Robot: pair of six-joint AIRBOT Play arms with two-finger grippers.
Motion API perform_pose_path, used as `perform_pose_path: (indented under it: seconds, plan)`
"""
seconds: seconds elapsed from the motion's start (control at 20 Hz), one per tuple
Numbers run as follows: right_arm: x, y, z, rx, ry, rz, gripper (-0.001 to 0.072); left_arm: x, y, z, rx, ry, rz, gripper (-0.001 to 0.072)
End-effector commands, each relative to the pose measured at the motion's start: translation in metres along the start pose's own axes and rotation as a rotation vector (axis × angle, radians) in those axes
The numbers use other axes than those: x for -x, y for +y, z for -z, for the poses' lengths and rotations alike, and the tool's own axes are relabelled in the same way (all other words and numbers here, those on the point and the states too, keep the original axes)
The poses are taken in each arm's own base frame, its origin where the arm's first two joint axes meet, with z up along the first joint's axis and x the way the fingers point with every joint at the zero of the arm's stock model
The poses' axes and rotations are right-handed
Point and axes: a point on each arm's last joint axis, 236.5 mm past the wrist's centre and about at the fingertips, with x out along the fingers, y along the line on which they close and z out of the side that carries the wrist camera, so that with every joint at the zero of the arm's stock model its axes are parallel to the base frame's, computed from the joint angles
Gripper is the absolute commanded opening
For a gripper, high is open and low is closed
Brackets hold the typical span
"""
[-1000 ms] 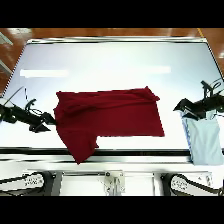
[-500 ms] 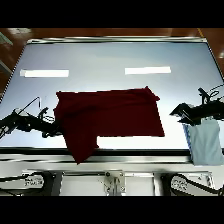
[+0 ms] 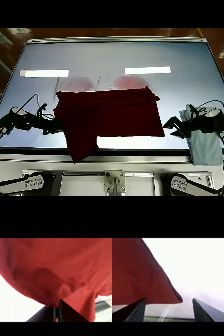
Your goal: Fold the shirts.
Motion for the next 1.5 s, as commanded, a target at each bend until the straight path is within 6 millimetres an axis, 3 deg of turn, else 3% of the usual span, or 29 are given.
perform_pose_path:
  seconds: [0.0, 0.1, 0.2, 0.3, 0.35, 0.45, 0.5, 0.6, 0.65, 0.7, 0.8, 0.9, 0.95, 1.0, 1.05, 1.1, 1.15, 1.25, 1.3, 1.45]
  plan:
    - [-0.025, 0.002, 0.011, -0.086, -0.005, -0.062, 0.0695, 0.007, -0.007, -0.003, -0.02, -0.028, 0.005, 0.0041]
    - [-0.034, 0.011, 0.013, -0.097, -0.006, -0.125, 0.0692, 0.01, -0.008, -0.003, -0.026, -0.038, 0.005, 0.0041]
    - [-0.035, 0.015, 0.001, -0.126, -0.056, -0.152, 0.0488, 0.013, -0.011, -0.005, -0.036, -0.051, 0.005, 0.004]
    - [-0.033, 0.024, -0.007, -0.136, -0.089, -0.194, 0.0486, 0.019, -0.015, -0.009, -0.054, -0.075, 0.003, 0.004]
    - [-0.031, 0.032, -0.007, -0.113, -0.091, -0.227, 0.0374, 0.024, -0.018, -0.014, -0.067, -0.092, 0.003, 0.004]
    - [-0.035, 0.049, 0.002, -0.025, -0.062, -0.259, 0.0255, 0.037, -0.028, -0.029, -0.096, -0.133, 0.003, 0.004]
    - [-0.039, 0.057, 0.009, 0.021, -0.038, -0.258, 0.0105, 0.045, -0.034, -0.035, -0.107, -0.149, 0.006, 0.004]
    - [-0.032, 0.079, 0.017, 0.138, 0.0, -0.29, 0.0067, 0.07, -0.052, -0.049, -0.169, -0.203, 0.0, 0.0038]
    - [-0.017, 0.096, 0.016, 0.228, 0.001, -0.323, 0.0067, 0.091, -0.063, -0.058, -0.224, -0.25, -0.025, 0.0038]
    - [0.005, 0.118, 0.014, 0.351, -0.02, -0.365, 0.0067, 0.116, -0.076, -0.067, -0.276, -0.308, -0.051, 0.0037]
    - [0.075, 0.166, -0.002, 0.579, -0.162, -0.4, 0.0067, 0.18, -0.12, -0.073, -0.411, -0.438, -0.082, 0.0038]
    - [0.179, 0.222, -0.02, 0.763, -0.469, -0.361, 0.0067, 0.263, -0.18, -0.063, -0.58, -0.619, -0.114, 0.0038]
    - [0.24, 0.252, -0.019, 0.847, -0.66, -0.334, 0.0067, 0.314, -0.215, -0.051, -0.671, -0.752, -0.138, 0.0038]
    - [0.312, 0.281, -0.008, 0.919, -0.889, -0.3, 0.0067, 0.365, -0.249, -0.031, -0.759, -0.9, -0.167, 0.0038]
    - [0.38, 0.303, 0.016, 0.972, -1.102, -0.266, 0.0067, 0.41, -0.279, -0.007, -0.832, -1.037, -0.19, 0.0039]
    - [0.432, 0.317, 0.047, 1.021, -1.269, -0.232, 0.0067, 0.452, -0.306, 0.024, -0.886, -1.177, -0.203, 0.0038]
    - [0.473, 0.327, 0.086, 1.072, -1.411, -0.203, 0.0067, 0.48, -0.325, 0.055, -0.904, -1.278, -0.186, 0.0039]
    - [0.52, 0.328, 0.148, 1.077, -1.594, -0.172, 0.0068, 0.514, -0.35, 0.113, -0.957, -1.429, -0.163, 0.0038]
    - [0.532, 0.32, 0.169, 1.052, -1.648, -0.144, 0.0067, 0.523, -0.354, 0.136, -0.976, -1.485, -0.161, 0.0038]
    - [0.536, 0.287, 0.204, 0.958, -1.687, -0.023, 0.0067, 0.535, -0.354, 0.188, -1.003, -1.587, -0.196, 0.0038]
